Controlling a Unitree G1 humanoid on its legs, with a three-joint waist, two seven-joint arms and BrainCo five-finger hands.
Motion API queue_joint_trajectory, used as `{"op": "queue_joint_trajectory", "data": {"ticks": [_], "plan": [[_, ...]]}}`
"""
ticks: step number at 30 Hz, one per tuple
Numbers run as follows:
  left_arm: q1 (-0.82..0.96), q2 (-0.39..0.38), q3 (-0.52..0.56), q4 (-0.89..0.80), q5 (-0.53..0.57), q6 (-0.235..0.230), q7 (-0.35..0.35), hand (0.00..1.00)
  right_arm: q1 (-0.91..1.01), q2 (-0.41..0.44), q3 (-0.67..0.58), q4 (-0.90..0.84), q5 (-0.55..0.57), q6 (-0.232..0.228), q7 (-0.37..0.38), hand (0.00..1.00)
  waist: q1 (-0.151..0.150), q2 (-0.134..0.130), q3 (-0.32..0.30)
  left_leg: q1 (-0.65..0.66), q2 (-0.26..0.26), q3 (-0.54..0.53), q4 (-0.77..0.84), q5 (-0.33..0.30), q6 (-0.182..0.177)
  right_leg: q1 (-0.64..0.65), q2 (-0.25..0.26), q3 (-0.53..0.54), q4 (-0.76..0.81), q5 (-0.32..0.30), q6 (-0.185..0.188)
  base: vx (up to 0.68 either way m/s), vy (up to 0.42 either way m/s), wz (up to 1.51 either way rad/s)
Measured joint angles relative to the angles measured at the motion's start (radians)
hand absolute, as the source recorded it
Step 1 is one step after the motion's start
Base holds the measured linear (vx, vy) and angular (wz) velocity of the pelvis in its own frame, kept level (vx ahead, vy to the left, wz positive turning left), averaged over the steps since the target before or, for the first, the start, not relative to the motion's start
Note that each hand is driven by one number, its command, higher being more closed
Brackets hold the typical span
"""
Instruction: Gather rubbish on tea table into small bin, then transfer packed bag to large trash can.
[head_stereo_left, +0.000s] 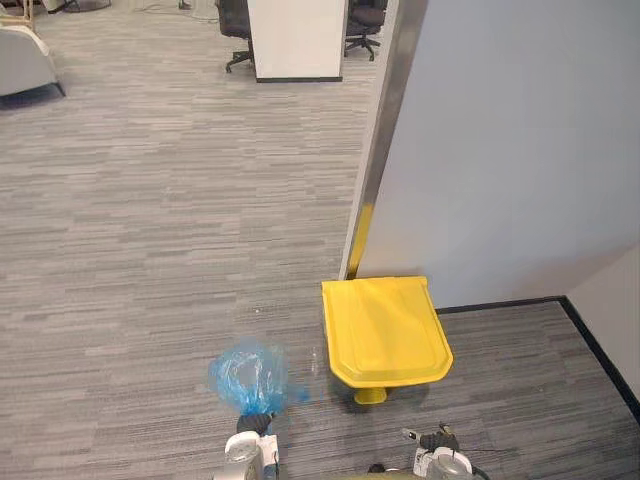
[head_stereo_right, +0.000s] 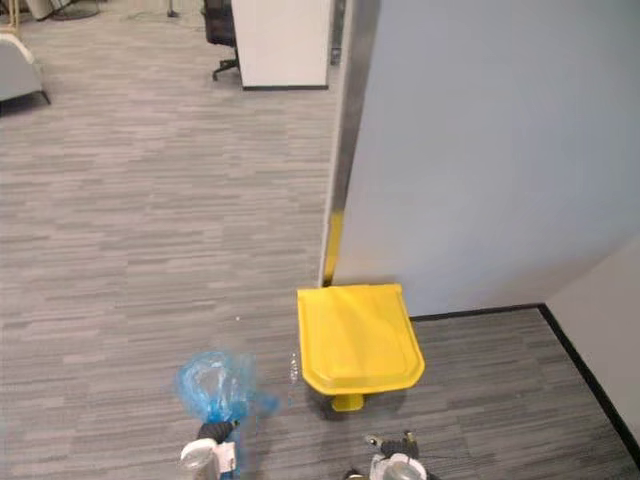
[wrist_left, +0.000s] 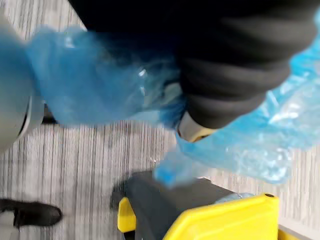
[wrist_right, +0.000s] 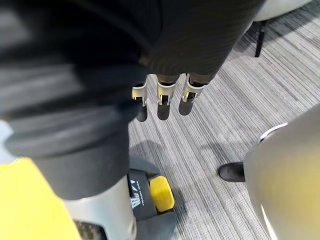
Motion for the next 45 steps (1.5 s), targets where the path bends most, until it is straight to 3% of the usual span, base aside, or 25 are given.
{"op": "queue_joint_trajectory", "data": {"ticks": [7,10,12,14,16,18,19,20,21,23,27,33,45], "plan": [[0.002,0.022,0.003,0.022,0.007,-0.001,0.001,1.0,-0.022,-0.008,0.004,0.041,-0.001,0.001,0.0,0.0,0.002,-0.003,0.001,0.033,-0.008,0.036,-0.039,0.01,-0.001,-0.016,0.008,0.038,0.013,0.012,-0.006,-0.03,0.019,-0.19],[-0.01,0.019,0.011,0.021,0.006,-0.001,0.001,1.0,-0.039,-0.008,0.021,0.033,-0.001,-0.002,0.0,0.0,0.007,-0.008,0.033,0.034,-0.002,0.054,-0.023,-0.02,0.014,-0.136,-0.007,0.064,0.265,-0.033,-0.005,-0.11,-0.002,-0.26],[-0.022,0.02,0.022,0.008,0.006,-0.002,0.002,1.0,-0.043,-0.012,0.02,0.003,-0.001,-0.003,-0.001,0.0,0.005,-0.021,0.071,0.071,0.001,0.044,0.019,-0.061,0.02,-0.264,-0.038,0.055,0.581,-0.022,-0.022,-0.13,-0.012,0.04],[-0.022,0.027,0.027,0.006,0.006,-0.001,0.004,1.0,-0.038,-0.008,0.022,-0.004,-0.002,-0.003,-0.001,0.0,0.005,-0.04,0.071,0.095,0.013,0.034,0.053,-0.088,0.021,-0.32,-0.048,0.034,0.681,-0.043,-0.032,0.03,-0.025,0.16],[-0.023,0.025,0.026,0.006,0.005,-0.001,0.003,1.0,-0.04,-0.01,0.025,-0.004,-0.004,-0.002,-0.001,0.0,0.003,-0.043,0.072,0.107,0.023,0.025,0.061,-0.098,0.021,-0.356,-0.048,-0.028,0.596,-0.05,-0.032,0.12,-0.049,0.17],[-0.023,0.021,0.026,0.006,0.005,-0.001,0.004,1.0,-0.043,-0.012,0.021,-0.003,-0.003,-0.002,-0.002,0.0,-0.002,-0.041,0.073,0.108,0.036,0.007,0.078,-0.123,-0.002,-0.364,-0.019,-0.051,0.399,-0.025,-0.03,0.27,-0.149,0.21],[-0.023,0.021,0.026,0.006,0.005,-0.001,0.004,1.0,-0.043,-0.012,0.02,-0.003,-0.003,-0.002,-0.002,0.0,-0.002,-0.041,0.074,0.108,0.036,0.007,0.078,-0.123,-0.002,-0.363,-0.019,-0.051,0.397,-0.025,-0.03,0.33,-0.188,0.38],[-0.023,0.019,0.026,0.006,0.005,0.0,0.004,1.0,-0.033,-0.009,0.017,0.0,-0.002,0.0,-0.002,0.0,-0.004,-0.044,0.074,0.117,0.038,-0.02,0.097,-0.151,-0.016,-0.303,-0.015,-0.053,0.331,-0.009,-0.023,0.36,-0.202,0.34],[-0.04,0.009,0.026,0.011,0.006,0.0,0.004,1.0,-0.032,-0.014,0.005,0.0,-0.003,0.0,0.0,0.0,-0.001,-0.036,0.092,0.132,0.052,-0.046,0.128,-0.181,-0.044,-0.242,0.007,-0.059,0.287,0.019,-0.057,0.33,-0.159,0.4],[-0.048,-0.011,0.024,0.001,0.006,-0.005,0.0,1.0,-0.052,-0.015,-0.031,-0.003,-0.003,0.0,-0.003,0.0,0.002,-0.009,0.116,0.126,0.072,-0.093,0.161,-0.179,-0.054,-0.263,0.015,-0.075,0.389,-0.043,-0.094,0.29,-0.168,0.18],[-0.056,-0.022,0.023,0.003,0.006,-0.007,-0.002,1.0,-0.04,-0.011,-0.042,-0.007,-0.006,0.0,-0.001,0.0,0.004,-0.012,0.117,0.137,0.092,-0.129,0.186,-0.18,-0.054,-0.256,0.002,-0.106,0.488,-0.129,-0.101,0.19,-0.118,0.3],[-0.065,-0.025,0.058,0.012,0.007,-0.001,0.0,1.0,-0.042,-0.012,-0.005,-0.007,-0.037,0.011,-0.002,0.0,0.02,-0.021,0.113,0.091,0.107,-0.139,0.216,-0.18,-0.054,-0.257,0.013,-0.101,0.446,-0.126,-0.095,0.05,-0.015,0.1],[-0.053,-0.024,0.047,0.008,0.006,-0.001,0.0,1.0,-0.031,-0.007,0.021,-0.011,-0.037,0.007,-0.001,0.0,0.018,-0.035,0.093,0.108,0.09,-0.132,0.211,-0.18,-0.055,-0.251,-0.005,-0.087,0.457,-0.118,-0.086,-0.03,0.013,0.0]]}}
